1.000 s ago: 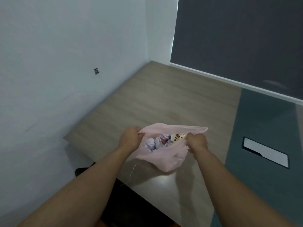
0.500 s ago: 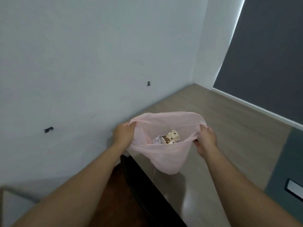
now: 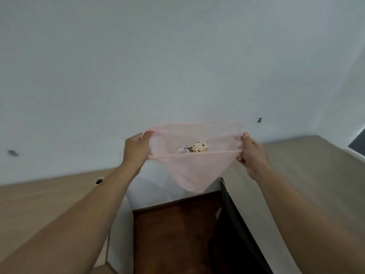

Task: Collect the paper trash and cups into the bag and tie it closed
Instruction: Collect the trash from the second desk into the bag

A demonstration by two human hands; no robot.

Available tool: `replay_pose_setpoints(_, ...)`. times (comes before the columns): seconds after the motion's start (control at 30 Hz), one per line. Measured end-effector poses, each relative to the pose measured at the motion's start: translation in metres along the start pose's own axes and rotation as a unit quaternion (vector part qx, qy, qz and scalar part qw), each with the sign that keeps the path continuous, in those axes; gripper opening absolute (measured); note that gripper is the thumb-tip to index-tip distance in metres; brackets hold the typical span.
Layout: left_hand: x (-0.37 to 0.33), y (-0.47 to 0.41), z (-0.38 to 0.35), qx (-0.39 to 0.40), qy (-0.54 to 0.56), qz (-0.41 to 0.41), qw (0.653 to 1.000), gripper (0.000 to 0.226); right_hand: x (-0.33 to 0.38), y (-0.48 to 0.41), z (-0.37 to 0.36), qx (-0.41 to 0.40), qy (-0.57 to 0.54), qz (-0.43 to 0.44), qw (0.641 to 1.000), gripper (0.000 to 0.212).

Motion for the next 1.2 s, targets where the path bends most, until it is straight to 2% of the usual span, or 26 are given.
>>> replay_pose_setpoints(0.13, 0.013, 0.030, 0.130, -0.066, -0.019, 0.005, 0.998, 0.045, -0.034, 0.047, -0.098, 0.060, 0.065, -0.012, 0.996, 0.041)
replay_pose_setpoints(0.27, 0.032, 0.067, 0.238, -0.116, -0.008, 0.034, 0.993, 0.030, -0.072, 0.093, -0.180, 0.111, 0.117, -0.016, 0.987, 0.039)
replay_pose_setpoints(0.33, 0.037, 0.088, 0.290, -0.139, -0.006, 0.034, 0.990, 0.035, -0.093, 0.119, -0.223, 0.148, 0.133, -0.025, 0.980, 0.038)
replay_pose_setpoints(0.43, 0.043, 0.121, 0.353, -0.161, 0.000, 0.030, 0.986, 0.027, -0.122, 0.152, -0.279, 0.202, 0.161, -0.035, 0.965, 0.037)
replay_pose_setpoints(0.53, 0.049, 0.148, 0.406, -0.189, 0.022, 0.025, 0.981, 0.027, -0.147, 0.182, -0.330, 0.248, 0.182, -0.037, 0.951, 0.035)
replay_pose_setpoints(0.73, 0.088, 0.173, 0.506, -0.275, 0.068, 0.063, 0.957, 0.047, -0.187, 0.222, -0.423, 0.300, 0.269, -0.009, 0.915, 0.025)
replay_pose_setpoints(0.93, 0.120, 0.156, 0.578, -0.307, 0.017, 0.088, 0.948, 0.033, -0.217, 0.229, -0.516, 0.315, 0.330, 0.050, 0.888, 0.031)
replay_pose_setpoints(1.0, 0.127, 0.145, 0.599, -0.324, 0.006, 0.087, 0.942, 0.035, -0.227, 0.227, -0.545, 0.316, 0.345, 0.059, 0.882, 0.031)
replay_pose_setpoints(1.2, 0.158, 0.107, 0.648, -0.311, -0.006, 0.082, 0.947, 0.034, -0.257, 0.215, -0.627, 0.316, 0.428, 0.078, 0.843, 0.027)
Point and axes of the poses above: each hand's wrist, its own y-axis away from the middle knuckle, its own z-axis out of the back of the hand, x = y × z, the point moved 8 cm from there along -y, towards the middle knuckle, and after that the axes turned 13 degrees about -z, right-handed, at the moved point
